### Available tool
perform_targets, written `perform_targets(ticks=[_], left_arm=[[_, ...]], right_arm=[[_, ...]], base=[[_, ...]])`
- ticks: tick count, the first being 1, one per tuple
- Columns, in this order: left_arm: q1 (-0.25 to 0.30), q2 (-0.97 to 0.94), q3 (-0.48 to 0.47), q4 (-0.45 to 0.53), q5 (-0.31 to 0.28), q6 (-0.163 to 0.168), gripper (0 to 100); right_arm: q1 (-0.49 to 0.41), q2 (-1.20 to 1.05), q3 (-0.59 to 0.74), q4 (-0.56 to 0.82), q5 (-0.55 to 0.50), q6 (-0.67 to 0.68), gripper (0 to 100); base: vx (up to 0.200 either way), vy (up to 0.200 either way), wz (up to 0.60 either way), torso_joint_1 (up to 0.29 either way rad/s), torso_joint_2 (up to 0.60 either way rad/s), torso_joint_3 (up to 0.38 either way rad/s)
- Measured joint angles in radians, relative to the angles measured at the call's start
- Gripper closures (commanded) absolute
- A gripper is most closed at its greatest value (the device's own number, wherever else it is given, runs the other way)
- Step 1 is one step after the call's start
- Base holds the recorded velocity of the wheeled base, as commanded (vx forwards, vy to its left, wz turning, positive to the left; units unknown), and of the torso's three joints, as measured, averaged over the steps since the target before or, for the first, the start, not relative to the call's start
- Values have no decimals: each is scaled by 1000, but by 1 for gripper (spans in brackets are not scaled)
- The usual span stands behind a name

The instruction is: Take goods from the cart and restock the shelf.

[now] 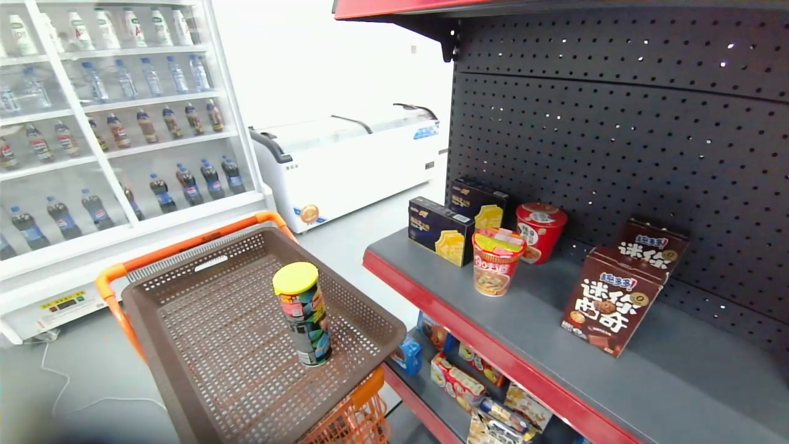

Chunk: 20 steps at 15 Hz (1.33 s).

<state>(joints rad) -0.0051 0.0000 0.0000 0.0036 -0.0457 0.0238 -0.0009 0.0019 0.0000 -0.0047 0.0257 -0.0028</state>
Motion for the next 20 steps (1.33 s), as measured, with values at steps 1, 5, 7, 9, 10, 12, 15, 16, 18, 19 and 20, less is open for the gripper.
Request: perform_targets(ticks=[1, 5, 7, 9, 10, 12, 15, 16, 18, 19, 20], left_arm=[[0, 0, 0, 3, -4, 3, 0], [1, 89, -100, 26, -3, 29, 0], [-2, 235, -213, 56, -7, 35, 0], [-6, 387, -299, 78, -17, 41, 0], [-11, 455, -323, 83, -30, 41, 0], [-19, 570, -350, 84, -69, 45, 0], [-26, 720, -357, 80, -92, 50, 0], [-26, 769, -357, 64, -94, 51, 0], [-37, 873, -358, -6, -94, 49, 0], [-60, 926, -362, -52, -93, 43, 0], [-82, 973, -365, -89, -94, 38, 0]], right_arm=[[2, 0, 0, 1, 0, 0, 0], [2, 0, 0, 0, 0, 0, 0], [0, 0, 0, 0, 0, 0, 0], [1, 0, 0, 0, 0, 0, 0], [1, 0, 0, 0, 0, 0, 0], [1, 0, 0, 1, 0, 0, 0], [1, 0, 0, 1, 0, 0, 0], [1, 0, 0, 1, 0, 0, 0], [1, 0, 0, 1, 0, 0, 0], [1, 0, 0, 1, 0, 0, 0], [1, 0, 0, 1, 0, 0, 0]], base=[[0, 0, 0, 0, 0, 0], [0, 0, 0, 0, 0, 0], [0, 0, 0, 0, 0, 0], [0, 0, 0, 0, 0, 0], [0, 0, 0, 0, 0, 0], [0, 0, 0, 0, 0, 0], [0, 0, 0, 0, 0, 0], [0, 0, 0, 0, 0, 0], [0, 0, 0, 0, 0, 0], [0, 0, 0, 0, 0, 0], [0, 0, 0, 0, 0, 0]])
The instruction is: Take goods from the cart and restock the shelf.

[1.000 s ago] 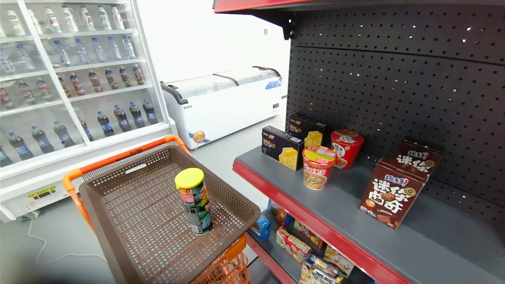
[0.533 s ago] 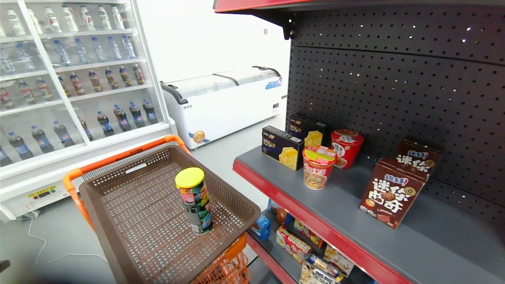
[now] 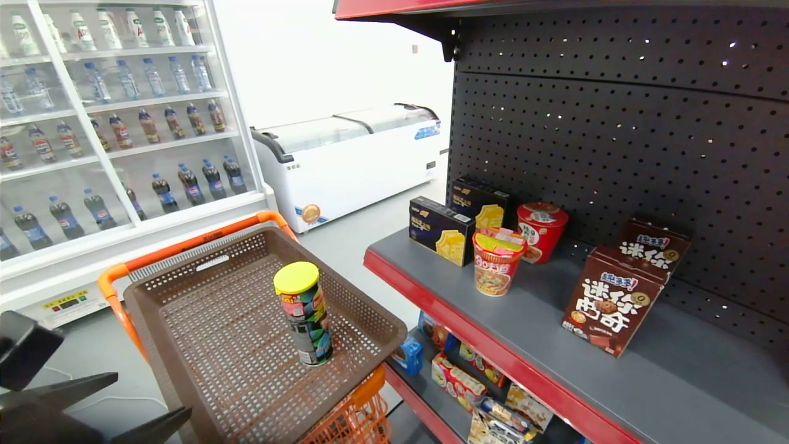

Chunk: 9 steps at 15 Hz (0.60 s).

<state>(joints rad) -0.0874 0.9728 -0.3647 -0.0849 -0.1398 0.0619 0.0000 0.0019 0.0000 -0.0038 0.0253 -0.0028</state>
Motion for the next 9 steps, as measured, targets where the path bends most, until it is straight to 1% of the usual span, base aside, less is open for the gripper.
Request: perform_targets(ticks=[1, 3, 6, 9], left_arm=[[-14, 54, -3, -38, 0, 2, 0], [-30, 184, -6, -137, 0, 23, 0], [-35, 418, -7, -406, 0, 39, 0], [-34, 640, -17, -616, 0, 43, 0]], right_arm=[[0, 0, 0, 0, 0, 0, 0], [0, 0, 0, 0, 0, 0, 0], [0, 0, 0, 0, 0, 0, 0], [0, 0, 0, 0, 0, 0, 0]], base=[[0, 0, 0, 0, 0, 0], [0, 0, 0, 0, 0, 0], [0, 0, 0, 0, 0, 0], [0, 0, 0, 0, 0, 0]])
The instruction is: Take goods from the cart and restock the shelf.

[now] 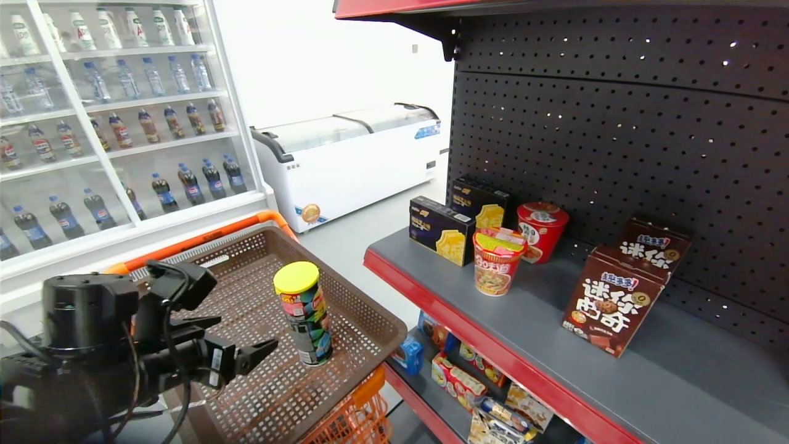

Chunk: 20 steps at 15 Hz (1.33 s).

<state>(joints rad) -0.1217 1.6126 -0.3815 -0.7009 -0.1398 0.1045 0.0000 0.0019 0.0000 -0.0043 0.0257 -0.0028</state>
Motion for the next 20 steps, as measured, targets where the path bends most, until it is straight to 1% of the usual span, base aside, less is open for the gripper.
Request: perform_targets(ticks=[1, 3, 4, 5, 7, 9, 11, 13, 17, 19, 20], left_arm=[[1, 83, -11, -88, -1, -1, 0], [1, 227, -41, -233, -13, -4, 0], [1, 295, -65, -282, -25, -5, 0], [0, 350, -96, -306, -32, -6, 0], [-3, 432, -159, -321, -41, -8, 0], [-9, 487, -214, -325, -94, -8, 0], [-25, 519, -253, -325, -105, 1, 0], [-39, 533, -267, -325, -104, 16, 0], [-60, 546, -267, -332, -100, 22, 0], [-61, 547, -263, -331, -89, 26, 0], [-58, 547, -261, -329, -85, 22, 0]], right_arm=[[0, 0, 0, 0, 0, 0, 0], [0, 0, 0, 0, 0, 0, 0], [0, 0, 0, 0, 0, 0, 0], [0, 0, 0, 0, 0, 0, 0], [0, 0, 0, 0, 0, 0, 0], [0, 0, 0, 0, 0, 0, 0], [0, 0, 0, 0, 0, 0, 0], [0, 0, 0, 0, 0, 0, 0], [0, 0, 0, 0, 0, 0, 0], [0, 0, 0, 0, 0, 0, 0], [0, 0, 0, 0, 0, 0, 0]], base=[[0, 0, 0, 0, 0, 0], [0, 0, 0, 0, 0, 0], [0, 0, 0, 0, 0, 0], [0, 0, 0, 0, 0, 0], [0, 0, 0, 0, 0, 0], [0, 0, 0, 0, 0, 0], [0, 0, 0, 0, 0, 0], [0, 0, 0, 0, 0, 0], [0, 0, 0, 0, 0, 0], [0, 0, 0, 0, 0, 0], [0, 0, 0, 0, 0, 0]])
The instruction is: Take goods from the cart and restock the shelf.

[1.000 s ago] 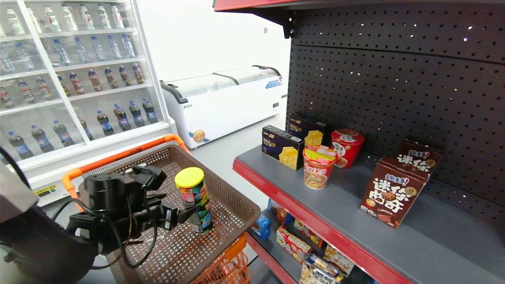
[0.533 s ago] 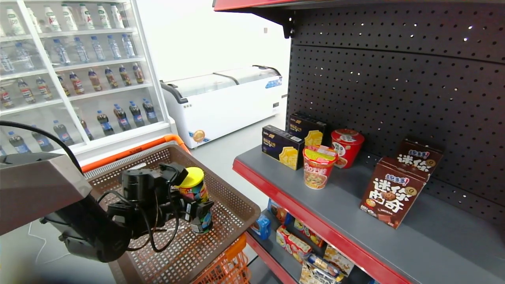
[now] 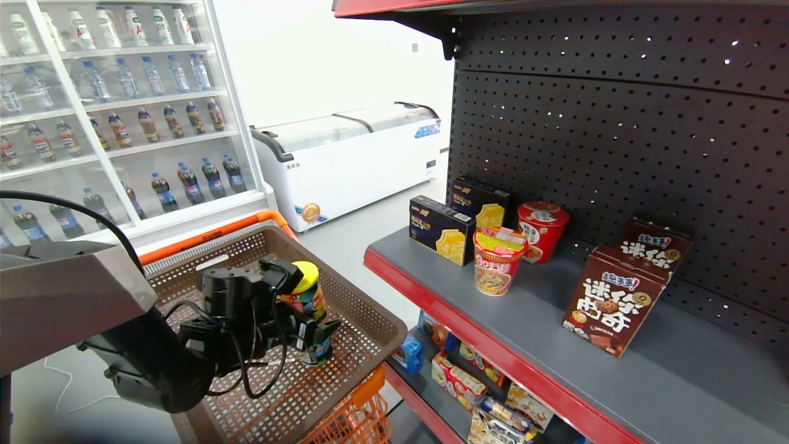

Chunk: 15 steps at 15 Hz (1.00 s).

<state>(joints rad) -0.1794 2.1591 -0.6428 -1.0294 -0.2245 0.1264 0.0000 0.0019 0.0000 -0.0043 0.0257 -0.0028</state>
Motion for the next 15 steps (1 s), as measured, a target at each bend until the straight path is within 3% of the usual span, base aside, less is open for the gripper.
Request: perform_targets(ticks=[1, 8, 10, 12, 15], left_arm=[[3, 0, 1, 0, 0, -7, 100], [13, -30, 13, -31, 63, -15, 100], [11, -86, 44, -14, 70, -34, 100], [11, -193, 65, 60, 88, -74, 100], [12, -410, 74, 262, 104, -114, 100]], right_arm=[[0, 0, 0, 0, 0, 0, 0], [0, 0, 0, 0, 0, 0, 0], [0, 0, 0, 0, 0, 0, 0], [0, 0, 0, 0, 0, 0, 0], [0, 0, 0, 0, 0, 0, 0]], base=[[0, 0, 0, 0, 0, 0], [0, 0, 0, 0, 0, 0], [0, 0, 0, 0, 0, 0], [0, 0, 0, 0, 0, 0], [0, 0, 0, 0, 0, 0]])
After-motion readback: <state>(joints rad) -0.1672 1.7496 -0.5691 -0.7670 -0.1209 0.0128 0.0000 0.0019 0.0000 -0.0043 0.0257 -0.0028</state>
